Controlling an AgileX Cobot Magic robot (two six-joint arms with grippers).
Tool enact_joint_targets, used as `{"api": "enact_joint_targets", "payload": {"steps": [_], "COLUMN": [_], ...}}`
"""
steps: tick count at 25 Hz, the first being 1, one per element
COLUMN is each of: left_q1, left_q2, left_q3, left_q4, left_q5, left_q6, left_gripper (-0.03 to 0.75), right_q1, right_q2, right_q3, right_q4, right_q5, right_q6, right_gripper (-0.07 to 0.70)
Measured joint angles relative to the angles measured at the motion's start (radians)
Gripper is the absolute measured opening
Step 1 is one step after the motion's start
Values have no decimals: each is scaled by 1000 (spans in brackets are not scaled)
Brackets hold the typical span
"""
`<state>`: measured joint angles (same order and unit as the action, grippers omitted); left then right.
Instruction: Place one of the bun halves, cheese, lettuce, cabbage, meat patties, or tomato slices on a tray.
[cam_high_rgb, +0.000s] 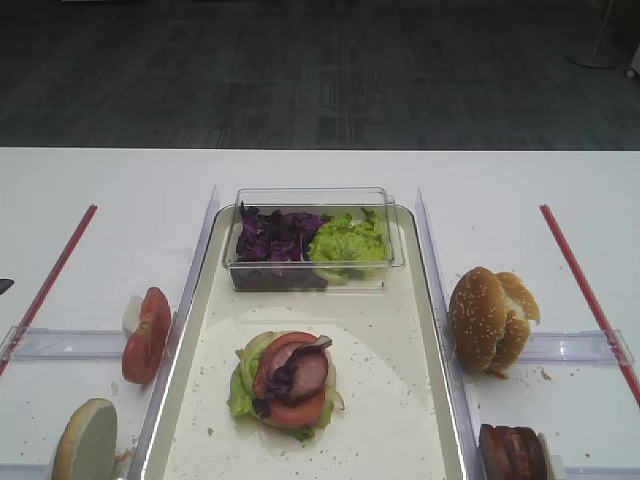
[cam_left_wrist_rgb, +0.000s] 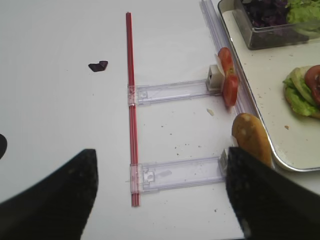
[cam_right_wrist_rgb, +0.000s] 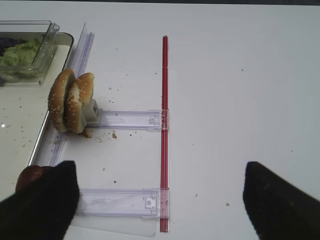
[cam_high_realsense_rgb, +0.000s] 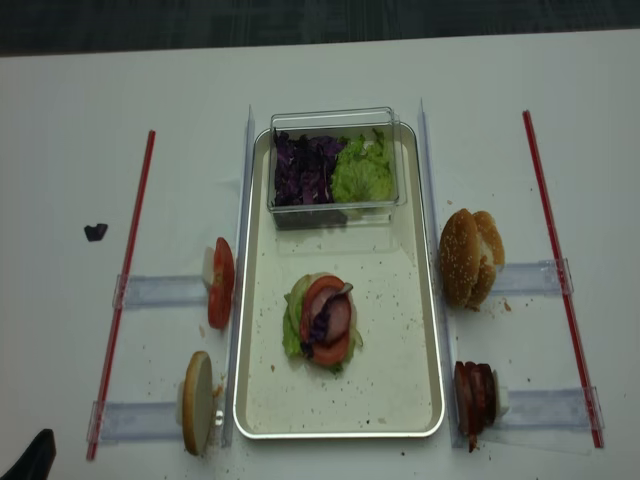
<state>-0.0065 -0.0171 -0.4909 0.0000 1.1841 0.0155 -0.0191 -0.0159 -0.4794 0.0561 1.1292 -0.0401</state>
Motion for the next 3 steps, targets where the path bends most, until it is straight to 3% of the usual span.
{"api": "enact_joint_targets", "payload": {"steps": [3], "left_q1": [0], "left_q2": [0], "left_q3": [0], "left_q4": [0], "left_q5": [0], "left_q6": [0], "left_gripper": [492], "right_q1": [0], "right_q2": [0], "right_q3": [0], "right_q4": [0], "right_q5": [0], "right_q6": [0], "right_gripper": [678]}}
